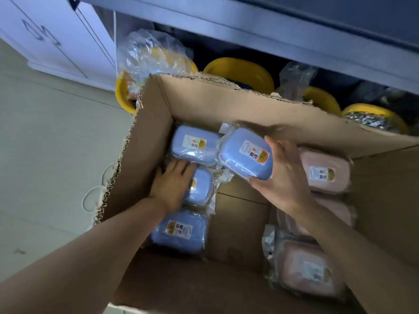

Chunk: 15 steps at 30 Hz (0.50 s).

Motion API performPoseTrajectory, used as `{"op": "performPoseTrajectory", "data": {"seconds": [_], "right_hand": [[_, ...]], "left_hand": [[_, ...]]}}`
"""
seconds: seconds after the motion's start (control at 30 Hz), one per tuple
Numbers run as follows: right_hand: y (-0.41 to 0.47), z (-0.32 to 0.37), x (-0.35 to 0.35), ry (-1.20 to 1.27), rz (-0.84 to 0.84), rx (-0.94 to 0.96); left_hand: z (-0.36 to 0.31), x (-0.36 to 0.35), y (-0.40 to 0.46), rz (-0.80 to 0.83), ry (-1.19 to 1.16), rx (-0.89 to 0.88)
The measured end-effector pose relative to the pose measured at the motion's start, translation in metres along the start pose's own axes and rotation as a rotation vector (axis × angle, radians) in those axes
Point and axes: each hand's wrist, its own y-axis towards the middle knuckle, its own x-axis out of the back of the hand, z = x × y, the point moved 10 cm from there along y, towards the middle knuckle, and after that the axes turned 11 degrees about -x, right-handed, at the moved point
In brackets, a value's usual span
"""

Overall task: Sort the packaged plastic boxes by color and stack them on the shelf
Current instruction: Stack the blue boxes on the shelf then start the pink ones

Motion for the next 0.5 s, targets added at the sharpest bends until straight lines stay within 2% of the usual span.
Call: {"op": "performPoseTrajectory", "data": {"seconds": [0.13,0.27,0.5], "right_hand": [[-0.007,-0.012,0.003,-0.005,0.012,-0.046],[-0.022,-0.017,0.028,0.107,0.03,-0.148],[-0.066,0.015,0.144,0.25,-0.039,-0.185]], "left_hand": [[-0.003,0.004,0.002,-0.037,0.003,-0.006],[-0.019,0.034,-0.015,-0.124,0.046,-0.06],[-0.05,0.15,-0.083,-0.357,-0.027,-0.114]]}}
